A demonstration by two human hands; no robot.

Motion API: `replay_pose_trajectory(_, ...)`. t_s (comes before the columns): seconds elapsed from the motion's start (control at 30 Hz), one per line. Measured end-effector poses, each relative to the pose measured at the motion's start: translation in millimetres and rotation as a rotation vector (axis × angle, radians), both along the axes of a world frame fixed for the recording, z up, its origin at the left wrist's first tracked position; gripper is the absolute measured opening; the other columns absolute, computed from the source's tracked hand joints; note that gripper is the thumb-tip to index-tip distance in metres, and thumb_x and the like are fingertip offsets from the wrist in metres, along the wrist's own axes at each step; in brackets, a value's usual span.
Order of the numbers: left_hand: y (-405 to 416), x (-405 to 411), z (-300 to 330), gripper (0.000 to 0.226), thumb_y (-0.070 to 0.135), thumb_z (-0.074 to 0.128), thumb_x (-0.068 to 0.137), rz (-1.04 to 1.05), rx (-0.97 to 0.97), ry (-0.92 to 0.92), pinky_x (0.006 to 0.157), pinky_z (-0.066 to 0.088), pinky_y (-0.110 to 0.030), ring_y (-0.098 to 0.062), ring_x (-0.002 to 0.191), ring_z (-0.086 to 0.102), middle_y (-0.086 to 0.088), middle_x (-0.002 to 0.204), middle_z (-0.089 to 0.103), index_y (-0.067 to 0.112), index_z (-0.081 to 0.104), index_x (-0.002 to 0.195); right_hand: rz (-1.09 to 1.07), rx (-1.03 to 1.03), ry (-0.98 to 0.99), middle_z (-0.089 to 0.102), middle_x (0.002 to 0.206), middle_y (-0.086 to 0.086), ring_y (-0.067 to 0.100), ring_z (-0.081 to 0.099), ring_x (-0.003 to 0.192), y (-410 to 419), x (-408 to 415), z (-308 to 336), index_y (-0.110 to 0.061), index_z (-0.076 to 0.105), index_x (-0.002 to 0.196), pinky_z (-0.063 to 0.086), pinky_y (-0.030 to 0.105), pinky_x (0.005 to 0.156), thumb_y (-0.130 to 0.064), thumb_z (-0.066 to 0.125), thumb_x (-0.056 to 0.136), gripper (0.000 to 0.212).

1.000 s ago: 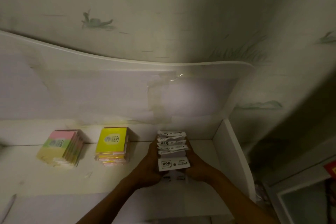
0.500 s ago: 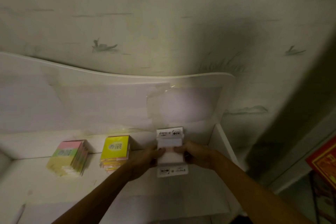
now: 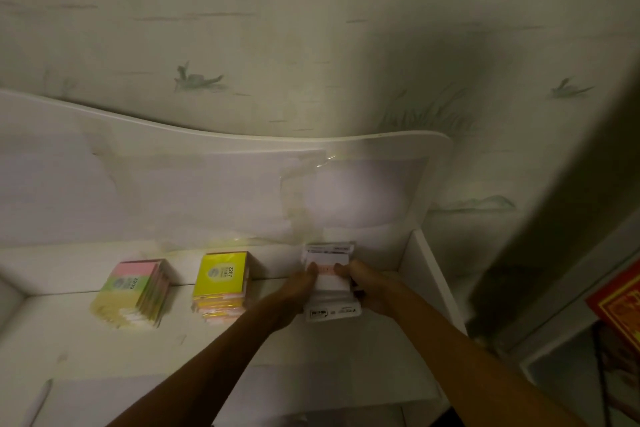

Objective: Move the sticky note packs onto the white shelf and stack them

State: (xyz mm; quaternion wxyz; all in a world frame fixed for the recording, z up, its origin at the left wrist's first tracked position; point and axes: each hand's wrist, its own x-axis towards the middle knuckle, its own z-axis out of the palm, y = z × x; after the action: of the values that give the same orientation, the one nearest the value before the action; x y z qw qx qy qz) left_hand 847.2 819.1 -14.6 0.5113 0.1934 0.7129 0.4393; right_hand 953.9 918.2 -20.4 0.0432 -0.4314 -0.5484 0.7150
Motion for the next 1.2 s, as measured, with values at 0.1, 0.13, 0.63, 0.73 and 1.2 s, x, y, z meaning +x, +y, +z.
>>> replay_pose_trajectory(0.1,2.3,4.7,3.0,0.038,0.041,0.023,0.104,0.019,-0.003,-0.004,0.076,0.045,-0.032,-0.016,0.087,0.054,-0.007,0.113,0.054,0.019,0.044,0.126,-0.036,-0.037,0.048,0.063,0.088,0.002,0.017,0.059,0.077,0.0,-0.2,-0.3,-0.023,0.056,0.101,0.050,0.028,0.059,-0.016,0.039,0.103,0.018)
replay_pose_trajectory(0.13,2.7,5.6,3.2,0.036,0.040,0.023,0.104,0.030,0.004,-0.018,0.076,0.045,-0.032,-0.015,0.086,0.054,-0.006,0.112,0.054,0.020,0.044,0.124,-0.052,-0.049,0.059,0.063,0.088,0.003,0.018,0.060,0.077,-0.9,-0.9,-0.8,-0.024,0.056,0.099,0.050,0.029,0.059,-0.016,0.039,0.103,0.019)
replay_pose_trajectory(0.63,15.0,5.7,16.9,0.026,0.013,0.039,0.092,0.415,0.185,-0.374,0.064,0.049,-0.036,-0.029,0.072,0.060,-0.007,0.055,0.069,0.013,0.064,0.084,-0.182,-0.231,0.215,0.072,0.088,0.013,0.031,0.065,0.082,-6.5,-18.2,1.6,-0.017,0.066,0.101,0.053,0.044,0.081,-0.013,0.039,0.096,0.028)
replay_pose_trajectory(0.73,12.2,7.0,19.6,0.027,0.013,0.039,0.093,0.405,0.187,-0.358,0.063,0.048,-0.035,-0.028,0.072,0.060,-0.006,0.054,0.069,0.013,0.063,0.082,-0.205,-0.199,0.193,0.070,0.103,0.017,0.034,0.066,0.089,-6.6,-20.9,0.1,-0.013,0.064,0.116,0.054,0.045,0.082,-0.014,0.041,0.095,0.032)
replay_pose_trajectory(1.2,-5.0,12.1,45.8,0.025,0.020,0.038,0.099,0.213,0.058,0.026,0.057,0.037,-0.027,-0.019,0.078,0.050,-0.005,0.094,0.056,0.011,0.054,0.115,-0.110,0.045,-0.109,0.067,0.094,0.012,0.024,0.060,0.076,-17.1,-9.9,27.6,-0.008,0.061,0.107,0.047,0.025,0.062,-0.033,0.047,0.088,0.034)
